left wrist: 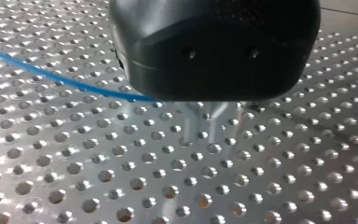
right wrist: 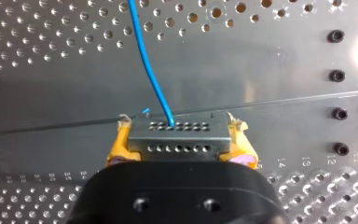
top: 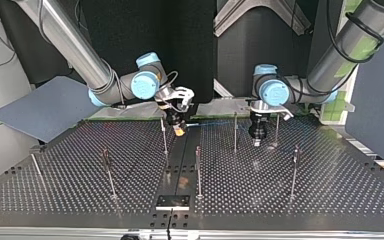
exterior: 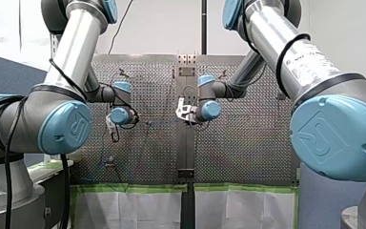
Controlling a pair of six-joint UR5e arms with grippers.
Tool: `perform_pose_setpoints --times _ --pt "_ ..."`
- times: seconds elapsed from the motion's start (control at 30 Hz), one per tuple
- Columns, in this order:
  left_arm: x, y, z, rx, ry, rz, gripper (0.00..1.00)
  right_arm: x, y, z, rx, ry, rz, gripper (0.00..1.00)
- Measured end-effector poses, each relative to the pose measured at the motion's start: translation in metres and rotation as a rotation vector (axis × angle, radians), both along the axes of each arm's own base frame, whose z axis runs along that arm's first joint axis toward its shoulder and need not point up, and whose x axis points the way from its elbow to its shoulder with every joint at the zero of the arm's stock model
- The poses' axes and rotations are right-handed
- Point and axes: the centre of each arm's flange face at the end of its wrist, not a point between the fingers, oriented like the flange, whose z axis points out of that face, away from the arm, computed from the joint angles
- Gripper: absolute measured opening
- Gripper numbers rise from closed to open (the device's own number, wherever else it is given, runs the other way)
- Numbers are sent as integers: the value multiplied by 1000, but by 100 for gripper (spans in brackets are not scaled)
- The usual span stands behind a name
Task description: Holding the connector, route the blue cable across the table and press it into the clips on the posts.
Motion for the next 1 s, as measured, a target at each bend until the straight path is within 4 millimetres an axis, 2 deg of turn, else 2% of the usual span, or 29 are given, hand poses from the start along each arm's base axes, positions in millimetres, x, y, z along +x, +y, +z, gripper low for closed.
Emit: perform_pose_setpoints --times 0.03,0.07,0.1,0.17,0.2,0.23,0.53,0.7,0.9,1.0 --pt "-1 0 -1 6 7 1 47 0 0 0 0 0 0 0" --pt "-2 1 -2 16 19 5 62 0 0 0 0 0 1 0" --pt "-3 1 -3 24 28 9 62 0 0 0 0 0 1 0" --pt "-6 1 -5 47 51 21 89 0 0 0 1 1 1 0" --pt "-7 2 -6 57 61 25 89 0 0 0 1 2 2 0" --pt "-8 2 -7 67 71 29 100 0 0 0 1 3 2 0" --pt "-23 0 -9 158 158 34 100 -1 2 -2 11 17 5 0" --pt "-45 -4 -4 164 199 21 100 -1 8 -5 32 40 11 0" --pt "-70 -11 9 125 166 12 100 -2 17 -10 58 85 17 0" --pt "-82 -14 8 122 165 4 100 -5 20 -14 65 100 11 0"
